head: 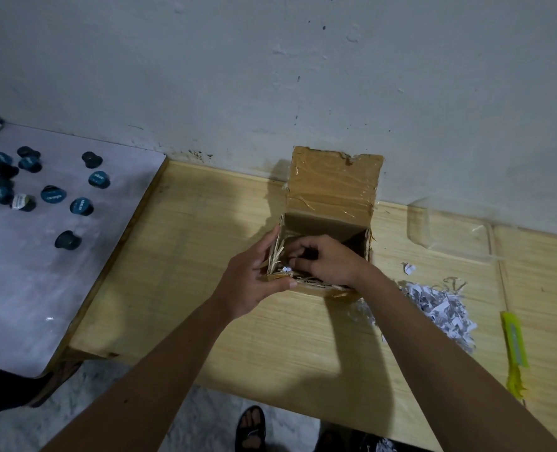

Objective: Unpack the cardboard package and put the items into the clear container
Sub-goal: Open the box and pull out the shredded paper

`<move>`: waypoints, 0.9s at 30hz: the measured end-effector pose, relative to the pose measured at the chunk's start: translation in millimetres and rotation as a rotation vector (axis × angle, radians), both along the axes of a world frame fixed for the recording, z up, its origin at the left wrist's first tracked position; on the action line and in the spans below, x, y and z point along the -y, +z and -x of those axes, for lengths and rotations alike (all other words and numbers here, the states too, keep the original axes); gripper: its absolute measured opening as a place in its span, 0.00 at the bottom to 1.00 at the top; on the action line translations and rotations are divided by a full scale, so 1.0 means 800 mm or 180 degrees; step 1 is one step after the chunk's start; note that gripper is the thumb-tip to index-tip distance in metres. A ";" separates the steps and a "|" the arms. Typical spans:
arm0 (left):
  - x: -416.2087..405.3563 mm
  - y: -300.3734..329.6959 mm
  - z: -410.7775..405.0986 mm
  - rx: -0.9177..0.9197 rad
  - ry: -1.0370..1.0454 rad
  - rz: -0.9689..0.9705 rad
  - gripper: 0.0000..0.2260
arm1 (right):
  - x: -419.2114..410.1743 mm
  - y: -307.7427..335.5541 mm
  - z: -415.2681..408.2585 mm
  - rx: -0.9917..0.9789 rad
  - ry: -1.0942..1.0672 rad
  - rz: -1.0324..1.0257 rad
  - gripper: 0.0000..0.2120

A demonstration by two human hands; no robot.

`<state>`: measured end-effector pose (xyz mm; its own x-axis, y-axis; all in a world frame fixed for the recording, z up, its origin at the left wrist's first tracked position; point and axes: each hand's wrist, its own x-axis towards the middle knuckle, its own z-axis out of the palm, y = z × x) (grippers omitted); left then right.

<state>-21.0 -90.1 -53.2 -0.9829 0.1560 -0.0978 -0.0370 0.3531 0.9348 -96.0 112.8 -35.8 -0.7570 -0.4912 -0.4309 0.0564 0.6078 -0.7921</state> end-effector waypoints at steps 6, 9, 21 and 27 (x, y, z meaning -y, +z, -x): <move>-0.003 -0.004 -0.003 0.0071 0.0024 -0.0031 0.49 | 0.004 0.011 -0.001 0.0338 0.0394 -0.0350 0.17; -0.004 -0.005 -0.006 0.0036 0.0035 -0.0020 0.49 | 0.010 0.005 -0.004 0.0452 0.0373 -0.0180 0.13; -0.017 0.006 0.001 -0.0120 -0.0206 0.0212 0.49 | -0.005 -0.004 0.001 0.0588 0.0205 -0.0111 0.12; -0.017 0.009 -0.002 -0.0106 -0.0248 0.0157 0.49 | -0.012 0.001 -0.006 0.0667 0.0166 0.0436 0.13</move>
<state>-19.4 -76.2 -46.2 -0.9708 0.2280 -0.0747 0.0232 0.3993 0.9165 -91.6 122.4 -34.9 -0.6304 -0.5918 -0.5024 0.1994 0.5020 -0.8416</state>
